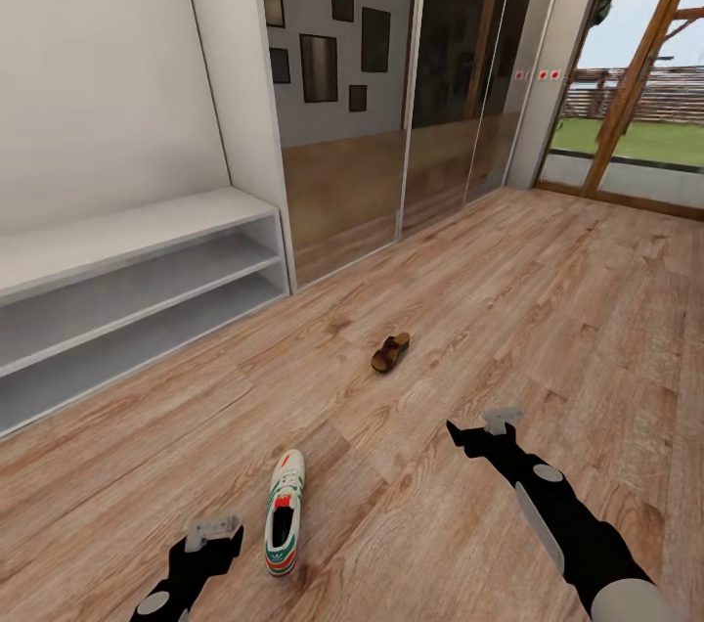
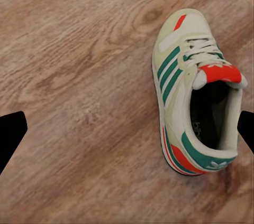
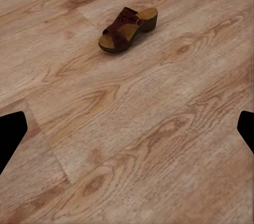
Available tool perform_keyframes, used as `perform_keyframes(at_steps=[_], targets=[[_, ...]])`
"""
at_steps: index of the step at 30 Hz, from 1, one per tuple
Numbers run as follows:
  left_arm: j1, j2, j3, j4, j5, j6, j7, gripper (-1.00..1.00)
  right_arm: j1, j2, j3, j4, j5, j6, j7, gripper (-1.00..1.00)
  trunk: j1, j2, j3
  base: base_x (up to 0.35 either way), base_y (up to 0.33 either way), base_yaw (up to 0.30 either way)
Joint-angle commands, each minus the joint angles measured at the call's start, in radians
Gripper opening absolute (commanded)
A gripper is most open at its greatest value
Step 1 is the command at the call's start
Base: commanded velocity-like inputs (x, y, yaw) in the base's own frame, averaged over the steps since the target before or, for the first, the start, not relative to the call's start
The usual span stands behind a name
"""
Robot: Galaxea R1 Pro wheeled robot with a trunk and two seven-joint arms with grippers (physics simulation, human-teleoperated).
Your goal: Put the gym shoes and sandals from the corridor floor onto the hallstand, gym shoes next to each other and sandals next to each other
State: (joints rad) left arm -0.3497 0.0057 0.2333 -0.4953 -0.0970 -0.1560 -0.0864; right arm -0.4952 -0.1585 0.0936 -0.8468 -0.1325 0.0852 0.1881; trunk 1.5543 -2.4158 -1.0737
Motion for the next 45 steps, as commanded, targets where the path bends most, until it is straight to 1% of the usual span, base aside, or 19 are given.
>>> perform_keyframes(at_steps=[1,7,18,29,45], targets=[[-0.001,-0.002,0.008,0.001,-0.010,-0.004,-0.008,1.00,0.000,-0.002,0.002,-0.002,-0.010,0.006,0.000,1.00,0.000,0.000,-0.001,0.000,0.000,0.000],[-0.001,-0.007,0.008,0.000,-0.010,-0.004,-0.008,1.00,0.000,-0.005,0.000,-0.004,-0.010,0.008,0.001,1.00,0.000,0.000,-0.001,0.117,-0.094,0.000],[-0.001,-0.007,0.009,-0.004,-0.009,-0.006,-0.005,1.00,0.000,-0.006,0.000,-0.005,-0.011,0.009,0.001,1.00,0.000,0.000,-0.001,0.086,-0.073,0.000],[-0.001,-0.007,0.010,0.000,-0.008,-0.054,-0.004,1.00,0.000,-0.006,0.000,-0.006,-0.012,0.010,0.001,1.00,0.000,0.000,-0.001,0.059,-0.050,0.000],[-0.002,-0.010,0.012,0.001,-0.010,-0.058,-0.001,1.00,0.000,-0.004,0.001,-0.006,-0.012,0.010,0.001,1.00,0.000,0.000,-0.001,0.016,-0.014,0.000]])
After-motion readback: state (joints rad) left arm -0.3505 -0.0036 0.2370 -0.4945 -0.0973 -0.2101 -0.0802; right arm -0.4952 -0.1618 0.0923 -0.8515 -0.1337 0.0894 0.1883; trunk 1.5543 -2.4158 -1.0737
